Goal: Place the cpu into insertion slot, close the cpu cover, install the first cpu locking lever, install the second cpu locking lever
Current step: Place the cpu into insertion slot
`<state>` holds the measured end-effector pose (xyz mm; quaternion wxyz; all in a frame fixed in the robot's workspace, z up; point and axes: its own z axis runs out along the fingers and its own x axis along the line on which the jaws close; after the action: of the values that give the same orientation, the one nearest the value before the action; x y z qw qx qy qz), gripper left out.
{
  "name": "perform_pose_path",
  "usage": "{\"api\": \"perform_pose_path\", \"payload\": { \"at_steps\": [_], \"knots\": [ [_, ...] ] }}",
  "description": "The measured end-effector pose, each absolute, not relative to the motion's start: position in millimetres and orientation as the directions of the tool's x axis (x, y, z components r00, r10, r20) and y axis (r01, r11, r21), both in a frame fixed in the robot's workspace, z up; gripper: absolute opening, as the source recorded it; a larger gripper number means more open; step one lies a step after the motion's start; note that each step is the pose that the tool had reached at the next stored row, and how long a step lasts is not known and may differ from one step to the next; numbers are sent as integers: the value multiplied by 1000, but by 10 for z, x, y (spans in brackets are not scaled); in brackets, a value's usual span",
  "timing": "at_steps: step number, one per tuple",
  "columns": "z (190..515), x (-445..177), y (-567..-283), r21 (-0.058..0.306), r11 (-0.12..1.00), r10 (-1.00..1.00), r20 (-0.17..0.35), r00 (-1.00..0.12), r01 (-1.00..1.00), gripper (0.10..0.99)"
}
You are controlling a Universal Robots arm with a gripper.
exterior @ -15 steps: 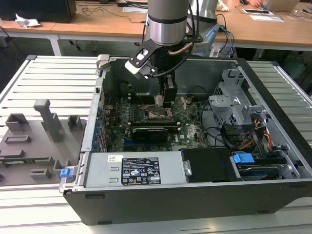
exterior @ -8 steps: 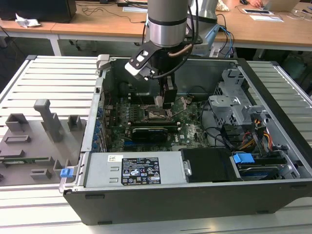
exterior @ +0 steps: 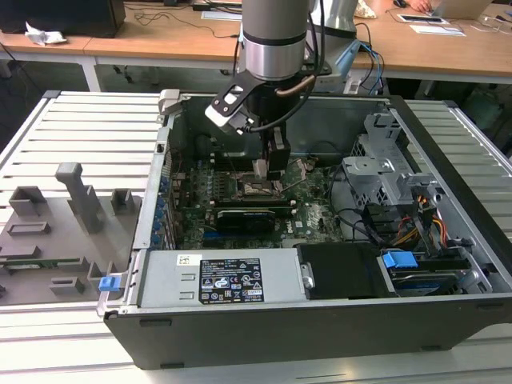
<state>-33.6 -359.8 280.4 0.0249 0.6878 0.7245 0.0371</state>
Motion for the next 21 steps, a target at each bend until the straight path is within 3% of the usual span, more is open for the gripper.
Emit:
{"api": "perform_pose_path", "payload": {
  "at_steps": [21],
  "knots": [
    [2698, -336, -3598, 88, 51, 999, 15, -53, 995, 529]
  ]
}}
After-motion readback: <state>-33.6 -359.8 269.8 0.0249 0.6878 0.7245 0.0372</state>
